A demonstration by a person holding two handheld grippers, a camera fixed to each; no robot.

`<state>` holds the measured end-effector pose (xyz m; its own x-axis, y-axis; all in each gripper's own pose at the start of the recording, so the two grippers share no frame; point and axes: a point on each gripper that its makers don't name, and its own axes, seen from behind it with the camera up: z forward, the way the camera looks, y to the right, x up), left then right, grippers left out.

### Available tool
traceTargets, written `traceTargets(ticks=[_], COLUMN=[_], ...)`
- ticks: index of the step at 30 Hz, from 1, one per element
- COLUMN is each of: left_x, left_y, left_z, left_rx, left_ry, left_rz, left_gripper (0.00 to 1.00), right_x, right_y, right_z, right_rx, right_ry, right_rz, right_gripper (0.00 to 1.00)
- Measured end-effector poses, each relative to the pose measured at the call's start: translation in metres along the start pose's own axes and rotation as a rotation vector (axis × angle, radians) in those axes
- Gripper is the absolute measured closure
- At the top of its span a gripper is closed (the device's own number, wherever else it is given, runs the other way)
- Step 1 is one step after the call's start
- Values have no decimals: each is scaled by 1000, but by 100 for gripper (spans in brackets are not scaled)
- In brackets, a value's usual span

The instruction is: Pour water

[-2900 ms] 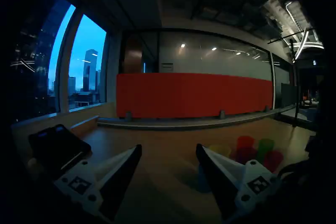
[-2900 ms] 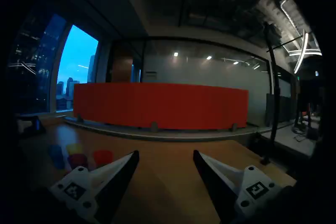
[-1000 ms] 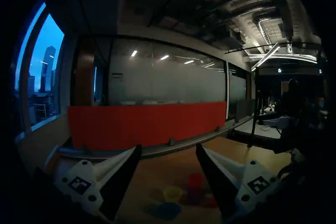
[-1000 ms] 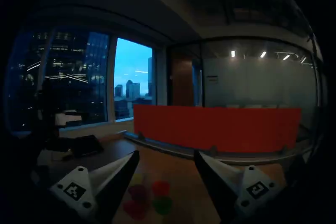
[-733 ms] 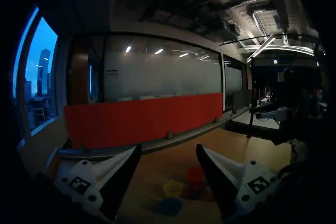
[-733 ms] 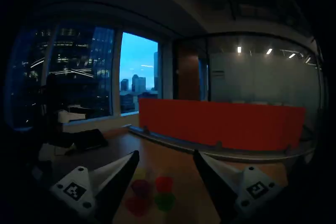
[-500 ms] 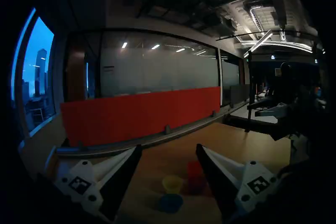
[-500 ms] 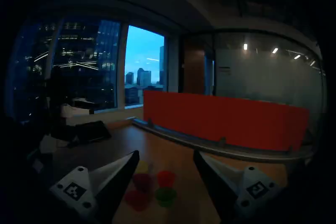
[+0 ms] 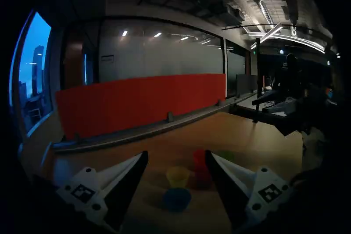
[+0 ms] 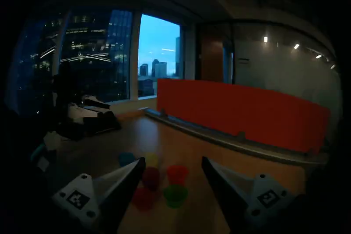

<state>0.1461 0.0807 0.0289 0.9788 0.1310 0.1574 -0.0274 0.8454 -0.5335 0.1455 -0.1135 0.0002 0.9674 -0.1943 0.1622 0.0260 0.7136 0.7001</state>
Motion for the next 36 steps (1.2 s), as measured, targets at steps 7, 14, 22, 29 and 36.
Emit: traceTargets(ticks=[7, 14, 22, 29, 36], left_x=[-32, -62, -95, -127, -152], left_y=[-2, -1, 6, 9, 11], left_z=[10, 19, 28, 32, 35], left_rx=[-18, -51, -91, -104, -124], left_ry=[-41, -76, -128, -191, -238], left_rz=[-5, -6, 3, 11, 1], left_gripper=[4, 4, 5, 4, 5], right_x=[-25, -56, -98, -129, -149], right_y=[5, 10, 13, 12, 14], right_z=[16, 33, 50, 61, 70], right_rx=[20, 41, 67, 91, 103], right_ry=[-41, -95, -163, -218, -256], right_rz=[-16, -15, -32, -40, -42], right_gripper=[1, 1, 2, 2, 2])
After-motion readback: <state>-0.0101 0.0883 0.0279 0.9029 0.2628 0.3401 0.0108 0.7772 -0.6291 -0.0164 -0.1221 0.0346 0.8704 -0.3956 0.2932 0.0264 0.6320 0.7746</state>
